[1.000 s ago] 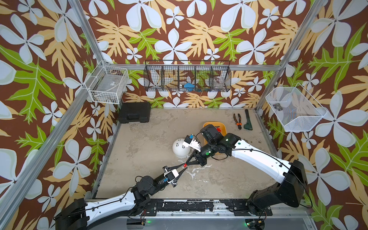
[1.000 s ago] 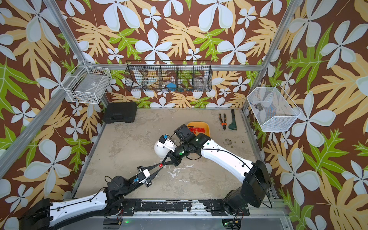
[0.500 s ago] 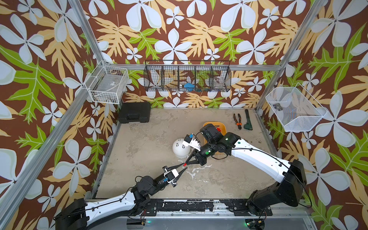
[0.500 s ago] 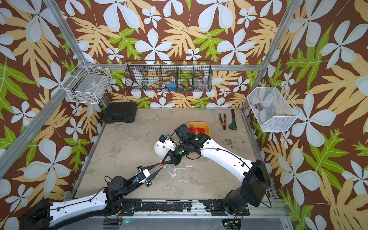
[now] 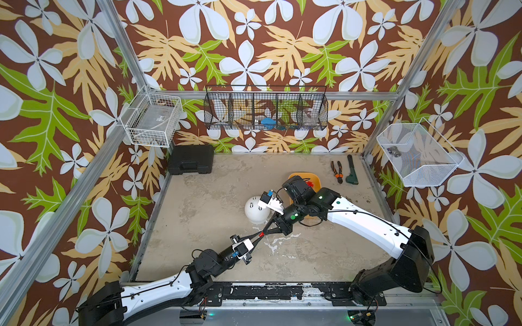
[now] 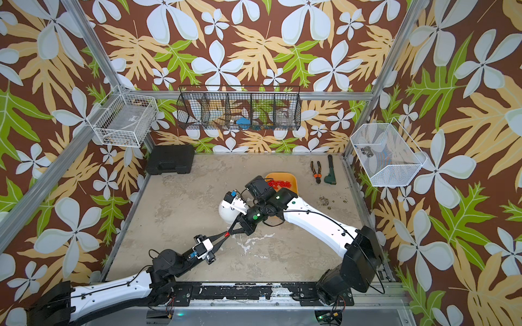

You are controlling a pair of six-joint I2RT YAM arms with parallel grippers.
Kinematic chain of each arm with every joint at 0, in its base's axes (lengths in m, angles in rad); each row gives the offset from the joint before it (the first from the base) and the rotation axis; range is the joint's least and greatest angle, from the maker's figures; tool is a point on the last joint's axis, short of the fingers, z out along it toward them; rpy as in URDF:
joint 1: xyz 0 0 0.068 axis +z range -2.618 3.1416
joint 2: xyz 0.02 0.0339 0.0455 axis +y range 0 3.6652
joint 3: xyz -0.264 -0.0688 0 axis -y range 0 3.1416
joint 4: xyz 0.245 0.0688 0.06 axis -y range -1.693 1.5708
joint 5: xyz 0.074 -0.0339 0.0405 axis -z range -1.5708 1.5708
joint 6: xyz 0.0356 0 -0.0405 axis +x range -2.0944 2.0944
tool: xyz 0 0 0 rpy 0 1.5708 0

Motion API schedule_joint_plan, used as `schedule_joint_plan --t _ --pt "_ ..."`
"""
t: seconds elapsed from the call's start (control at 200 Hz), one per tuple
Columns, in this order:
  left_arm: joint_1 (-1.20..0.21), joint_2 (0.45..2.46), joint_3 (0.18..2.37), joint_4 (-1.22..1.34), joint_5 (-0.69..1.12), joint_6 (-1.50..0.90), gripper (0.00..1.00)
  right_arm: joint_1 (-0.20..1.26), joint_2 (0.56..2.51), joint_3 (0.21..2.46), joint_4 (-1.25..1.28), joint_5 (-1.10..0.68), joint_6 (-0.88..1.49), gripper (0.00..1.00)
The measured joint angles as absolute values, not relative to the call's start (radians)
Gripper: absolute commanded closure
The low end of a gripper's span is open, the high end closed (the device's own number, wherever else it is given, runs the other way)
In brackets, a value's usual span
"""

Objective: Cover the protruding screws with screw protection sleeves
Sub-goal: Adjust the screw protection sleeve.

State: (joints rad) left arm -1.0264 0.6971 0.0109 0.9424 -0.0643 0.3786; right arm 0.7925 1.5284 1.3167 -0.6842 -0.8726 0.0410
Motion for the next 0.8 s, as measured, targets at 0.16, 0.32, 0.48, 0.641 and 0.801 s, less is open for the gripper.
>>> schedule_joint_plan --t 0.16,0.32,0.48,0.641,0.801 --pt "-1.026 0.694 0.01 0.93 -0.072 0.379 0.89 0.793 1.531 1.317 -0.684 -0.866 0.045 1.0" --pt "-1.026 0.699 0.01 0.931 -0.074 0.379 0.82 0.793 1.532 1.319 -0.684 -0.866 0.049 1.0" --pt "-1.026 0.712 0.011 0.942 -0.071 0.386 0.88 0.803 1.532 1.32 -0.681 -0.884 0.055 1.0" --pt "-1.026 0.716 0.011 0.931 -0.075 0.385 1.0 0.803 1.536 1.324 -0.689 -0.873 0.06 1.0" --pt "-1.026 0.712 0.011 0.92 -0.075 0.385 1.0 0.804 1.539 1.327 -0.696 -0.865 0.059 1.0"
